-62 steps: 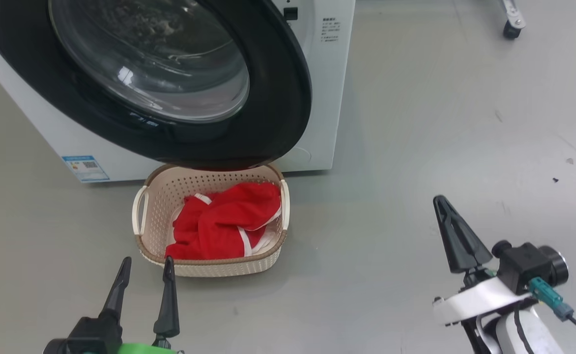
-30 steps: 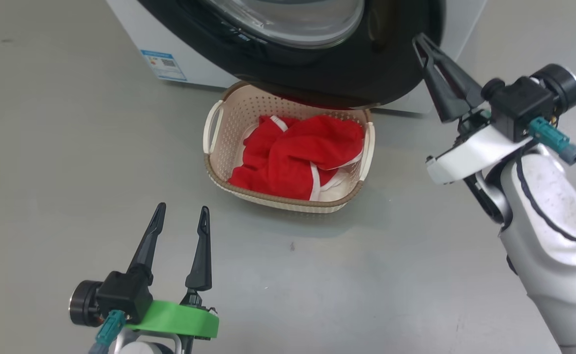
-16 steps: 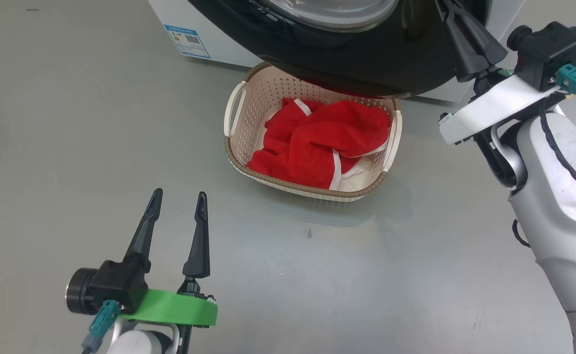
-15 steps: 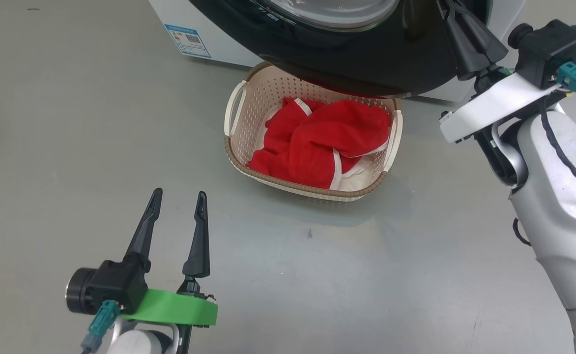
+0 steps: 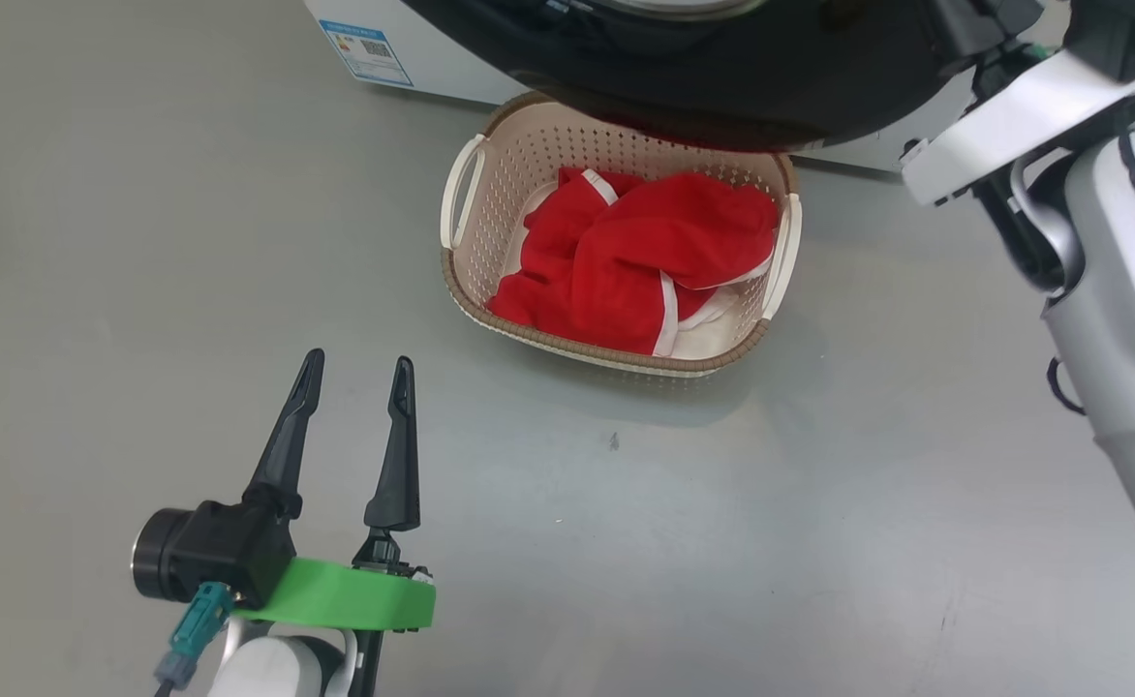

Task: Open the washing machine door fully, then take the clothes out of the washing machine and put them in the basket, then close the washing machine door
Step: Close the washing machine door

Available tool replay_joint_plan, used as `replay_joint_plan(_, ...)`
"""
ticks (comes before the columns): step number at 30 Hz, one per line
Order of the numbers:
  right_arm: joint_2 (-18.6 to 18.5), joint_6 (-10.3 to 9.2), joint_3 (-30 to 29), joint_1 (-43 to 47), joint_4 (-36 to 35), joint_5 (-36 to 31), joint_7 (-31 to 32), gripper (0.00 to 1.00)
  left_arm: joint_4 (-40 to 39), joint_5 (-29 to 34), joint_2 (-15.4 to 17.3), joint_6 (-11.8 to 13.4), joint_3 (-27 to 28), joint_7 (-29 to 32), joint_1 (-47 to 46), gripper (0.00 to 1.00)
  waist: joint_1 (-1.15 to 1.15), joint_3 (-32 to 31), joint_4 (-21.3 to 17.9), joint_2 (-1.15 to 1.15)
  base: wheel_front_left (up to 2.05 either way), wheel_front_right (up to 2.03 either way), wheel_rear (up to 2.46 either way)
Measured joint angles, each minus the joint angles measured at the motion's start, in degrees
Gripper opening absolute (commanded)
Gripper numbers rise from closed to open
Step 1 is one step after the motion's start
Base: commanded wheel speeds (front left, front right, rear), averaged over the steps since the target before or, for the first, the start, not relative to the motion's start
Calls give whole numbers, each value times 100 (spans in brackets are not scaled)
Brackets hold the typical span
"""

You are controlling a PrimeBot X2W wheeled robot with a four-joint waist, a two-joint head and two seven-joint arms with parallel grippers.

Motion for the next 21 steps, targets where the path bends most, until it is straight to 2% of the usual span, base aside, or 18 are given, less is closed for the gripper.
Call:
replay_joint_plan(9, -303, 0, 5, -600, 318, 138, 56, 0, -93, -115, -7, 0, -168, 0, -123, 100, 0, 171, 90, 0, 0, 0, 0)
replay_joint_plan(21, -411, 1, 78, -1260, 732, 238, 199, 0, -169, -177, -9, 0, -222, 0, -251, 100, 0, 385, 222, 0, 0, 0, 0)
